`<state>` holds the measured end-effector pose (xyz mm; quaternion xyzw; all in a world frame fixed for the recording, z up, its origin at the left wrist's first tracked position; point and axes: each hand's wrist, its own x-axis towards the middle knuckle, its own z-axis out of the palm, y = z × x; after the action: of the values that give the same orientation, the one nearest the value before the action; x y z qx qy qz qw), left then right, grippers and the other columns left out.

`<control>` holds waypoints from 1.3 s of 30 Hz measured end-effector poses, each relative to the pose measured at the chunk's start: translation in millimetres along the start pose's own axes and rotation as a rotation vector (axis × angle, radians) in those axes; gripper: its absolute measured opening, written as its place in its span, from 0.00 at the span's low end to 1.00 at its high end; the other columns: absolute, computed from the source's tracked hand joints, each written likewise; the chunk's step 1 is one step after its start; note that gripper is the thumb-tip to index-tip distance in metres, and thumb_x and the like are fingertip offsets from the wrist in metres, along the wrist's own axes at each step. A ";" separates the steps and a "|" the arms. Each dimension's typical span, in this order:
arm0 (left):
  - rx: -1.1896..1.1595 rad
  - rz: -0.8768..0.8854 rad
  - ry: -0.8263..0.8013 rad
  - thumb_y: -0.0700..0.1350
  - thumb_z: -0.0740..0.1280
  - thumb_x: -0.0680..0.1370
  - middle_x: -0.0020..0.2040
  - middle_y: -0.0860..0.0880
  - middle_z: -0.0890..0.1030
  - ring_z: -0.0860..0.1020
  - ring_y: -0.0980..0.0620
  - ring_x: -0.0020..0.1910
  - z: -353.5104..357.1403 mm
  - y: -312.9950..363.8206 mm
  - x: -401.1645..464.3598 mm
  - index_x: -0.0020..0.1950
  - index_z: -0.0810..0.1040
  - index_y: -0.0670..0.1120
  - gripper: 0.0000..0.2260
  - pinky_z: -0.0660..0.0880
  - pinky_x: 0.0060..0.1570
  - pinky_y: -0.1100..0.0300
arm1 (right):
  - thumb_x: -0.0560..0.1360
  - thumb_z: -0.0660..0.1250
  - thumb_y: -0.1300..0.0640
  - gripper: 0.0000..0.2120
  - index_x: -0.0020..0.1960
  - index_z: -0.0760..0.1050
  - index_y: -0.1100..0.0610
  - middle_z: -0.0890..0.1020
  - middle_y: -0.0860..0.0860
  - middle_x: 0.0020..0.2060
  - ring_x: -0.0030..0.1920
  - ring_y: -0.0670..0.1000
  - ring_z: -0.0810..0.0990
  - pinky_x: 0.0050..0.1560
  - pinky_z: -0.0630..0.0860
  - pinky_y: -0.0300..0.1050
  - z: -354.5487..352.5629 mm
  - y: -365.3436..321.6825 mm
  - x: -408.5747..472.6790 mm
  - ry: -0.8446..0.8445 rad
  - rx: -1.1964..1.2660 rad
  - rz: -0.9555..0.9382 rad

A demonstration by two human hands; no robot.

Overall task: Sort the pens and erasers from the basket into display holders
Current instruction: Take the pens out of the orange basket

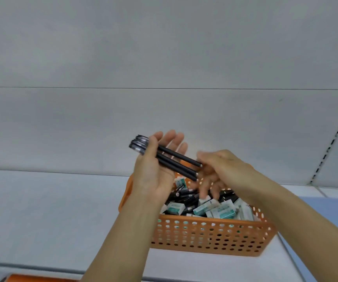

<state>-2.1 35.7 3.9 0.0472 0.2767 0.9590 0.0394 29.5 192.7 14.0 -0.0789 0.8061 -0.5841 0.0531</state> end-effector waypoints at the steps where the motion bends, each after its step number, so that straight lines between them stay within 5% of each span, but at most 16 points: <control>1: -0.029 0.027 0.033 0.47 0.55 0.85 0.41 0.45 0.85 0.85 0.47 0.44 -1.6 5.7 1.6 0.51 0.73 0.43 0.11 0.82 0.43 0.51 | 0.82 0.56 0.48 0.19 0.47 0.80 0.59 0.85 0.56 0.38 0.33 0.53 0.83 0.30 0.77 0.44 -5.1 1.5 6.8 0.057 -0.097 -0.018; 3: -0.057 0.064 0.084 0.48 0.56 0.84 0.37 0.47 0.83 0.84 0.49 0.39 -7.0 16.7 3.3 0.49 0.73 0.44 0.11 0.82 0.41 0.52 | 0.81 0.59 0.49 0.16 0.48 0.81 0.57 0.85 0.50 0.40 0.40 0.50 0.83 0.42 0.78 0.46 -15.0 9.0 20.1 0.098 -0.477 -0.063; 6: -0.052 0.071 0.117 0.48 0.57 0.84 0.37 0.48 0.82 0.83 0.50 0.37 -17.6 25.7 2.4 0.49 0.74 0.44 0.11 0.80 0.45 0.52 | 0.81 0.60 0.50 0.11 0.56 0.78 0.52 0.79 0.45 0.46 0.45 0.47 0.78 0.46 0.73 0.43 -11.2 28.7 34.5 -0.227 -0.996 0.095; 8: -0.046 0.058 0.131 0.48 0.57 0.84 0.37 0.48 0.82 0.83 0.50 0.37 -22.8 27.2 0.8 0.50 0.75 0.45 0.10 0.79 0.46 0.52 | 0.81 0.59 0.50 0.11 0.56 0.77 0.54 0.80 0.48 0.46 0.44 0.48 0.77 0.44 0.74 0.44 -4.7 36.3 40.3 -0.347 -1.104 0.238; 12: -0.023 0.029 0.141 0.48 0.58 0.84 0.37 0.48 0.82 0.82 0.51 0.35 -28.6 25.5 -1.1 0.51 0.75 0.44 0.10 0.80 0.43 0.53 | 0.80 0.60 0.45 0.17 0.50 0.79 0.58 0.79 0.50 0.40 0.37 0.48 0.75 0.37 0.70 0.42 -7.4 34.3 46.1 -0.380 -1.132 0.237; 18: 0.093 -0.016 0.094 0.46 0.59 0.83 0.39 0.46 0.83 0.82 0.50 0.36 -29.8 23.5 1.4 0.54 0.75 0.42 0.10 0.82 0.42 0.53 | 0.79 0.61 0.43 0.15 0.45 0.79 0.52 0.80 0.51 0.40 0.37 0.49 0.74 0.40 0.71 0.45 -29.5 28.1 38.7 -0.221 -0.923 0.026; 23: 0.651 -0.159 -0.084 0.44 0.58 0.83 0.50 0.43 0.85 0.84 0.48 0.51 -15.6 9.9 1.9 0.58 0.77 0.39 0.11 0.80 0.52 0.54 | 0.76 0.65 0.44 0.11 0.42 0.81 0.48 0.81 0.45 0.33 0.31 0.45 0.75 0.34 0.71 0.40 -45.7 -10.3 33.6 -0.107 -0.746 -0.155; 26: 0.856 -0.246 -0.216 0.46 0.61 0.83 0.51 0.46 0.86 0.84 0.51 0.50 -4.9 1.6 -0.4 0.57 0.81 0.44 0.11 0.80 0.47 0.58 | 0.76 0.67 0.47 0.12 0.42 0.82 0.54 0.73 0.46 0.25 0.25 0.44 0.68 0.25 0.66 0.37 -44.2 -30.2 33.7 -0.087 -0.563 -0.208; 29: 0.772 -0.321 -0.332 0.45 0.61 0.83 0.52 0.43 0.85 0.84 0.47 0.49 -2.4 -2.5 -0.4 0.60 0.78 0.42 0.11 0.81 0.50 0.51 | 0.77 0.68 0.51 0.14 0.41 0.77 0.62 0.71 0.46 0.25 0.24 0.45 0.67 0.24 0.66 0.37 -38.1 -35.7 34.0 -0.027 -0.397 -0.193; 34: 0.670 -0.270 -0.253 0.42 0.63 0.81 0.49 0.40 0.85 0.84 0.46 0.44 -5.8 -3.6 -2.4 0.57 0.79 0.38 0.09 0.82 0.46 0.52 | 0.78 0.67 0.58 0.08 0.43 0.80 0.59 0.74 0.49 0.26 0.24 0.46 0.71 0.26 0.70 0.37 -35.9 -31.7 25.5 0.054 -0.179 -0.156; 39: 0.401 -0.173 0.087 0.41 0.59 0.83 0.49 0.41 0.85 0.85 0.44 0.48 -11.3 1.1 5.1 0.57 0.74 0.39 0.08 0.82 0.47 0.48 | 0.77 0.68 0.58 0.07 0.41 0.77 0.58 0.77 0.49 0.25 0.24 0.47 0.72 0.22 0.68 0.38 -52.4 -33.1 17.6 0.550 0.052 -0.248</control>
<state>-8.5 29.4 -4.7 -0.0113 0.4665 0.8789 0.0992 5.1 228.1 61.9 -0.0143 0.7591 -0.6061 -0.2372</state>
